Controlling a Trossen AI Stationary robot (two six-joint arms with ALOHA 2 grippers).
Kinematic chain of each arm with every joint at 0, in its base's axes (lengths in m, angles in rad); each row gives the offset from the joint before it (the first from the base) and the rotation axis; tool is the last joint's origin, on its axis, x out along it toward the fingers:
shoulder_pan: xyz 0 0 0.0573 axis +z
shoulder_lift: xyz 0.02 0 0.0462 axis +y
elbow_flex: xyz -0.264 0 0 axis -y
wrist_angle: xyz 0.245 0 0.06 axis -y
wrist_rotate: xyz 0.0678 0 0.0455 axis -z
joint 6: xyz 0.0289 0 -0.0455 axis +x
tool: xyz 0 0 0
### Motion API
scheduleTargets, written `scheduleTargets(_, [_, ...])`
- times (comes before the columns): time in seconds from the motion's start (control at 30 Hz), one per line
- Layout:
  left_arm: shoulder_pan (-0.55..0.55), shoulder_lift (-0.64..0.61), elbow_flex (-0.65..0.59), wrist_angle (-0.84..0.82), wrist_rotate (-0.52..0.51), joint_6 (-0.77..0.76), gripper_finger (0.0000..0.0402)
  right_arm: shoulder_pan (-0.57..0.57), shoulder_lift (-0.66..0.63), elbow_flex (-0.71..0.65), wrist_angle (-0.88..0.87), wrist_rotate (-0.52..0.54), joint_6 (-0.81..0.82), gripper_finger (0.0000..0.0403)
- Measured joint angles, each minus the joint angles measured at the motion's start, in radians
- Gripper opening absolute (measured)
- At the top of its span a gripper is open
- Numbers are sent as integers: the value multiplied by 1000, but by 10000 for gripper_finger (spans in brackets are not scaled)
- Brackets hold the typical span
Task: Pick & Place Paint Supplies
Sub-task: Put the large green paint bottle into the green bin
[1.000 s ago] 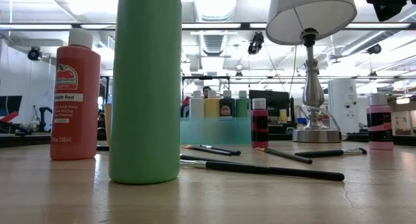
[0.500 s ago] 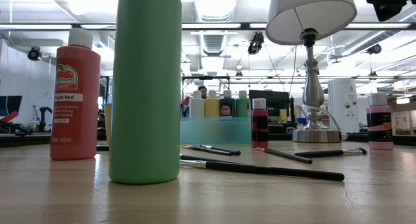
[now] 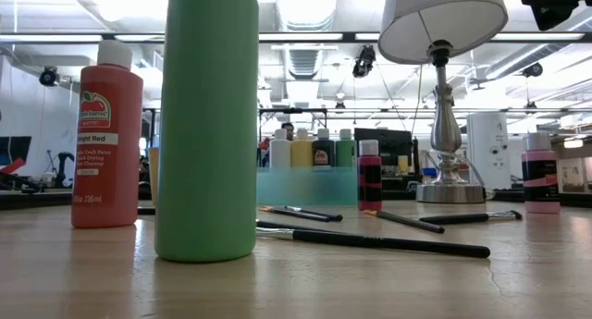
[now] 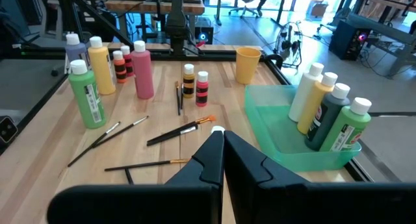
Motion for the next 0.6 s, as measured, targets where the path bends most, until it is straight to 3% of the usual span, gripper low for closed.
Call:
scheduleTargets(0.1, [0,1,0,-2,0,-45,216,0,0,0,0,0,0,8])
scheduleTargets(0.2, [-6,3,0,-59,12,-183,216,0,0,0,0,0,0,8])
scheduleTargets(0.37, [-6,5,-1,-240,137,-347,216,0,0,0,0,0,0,8])
scheduleTargets(0.6, [-6,9,-20,-278,184,-404,216,0,0,0,0,0,0,8])
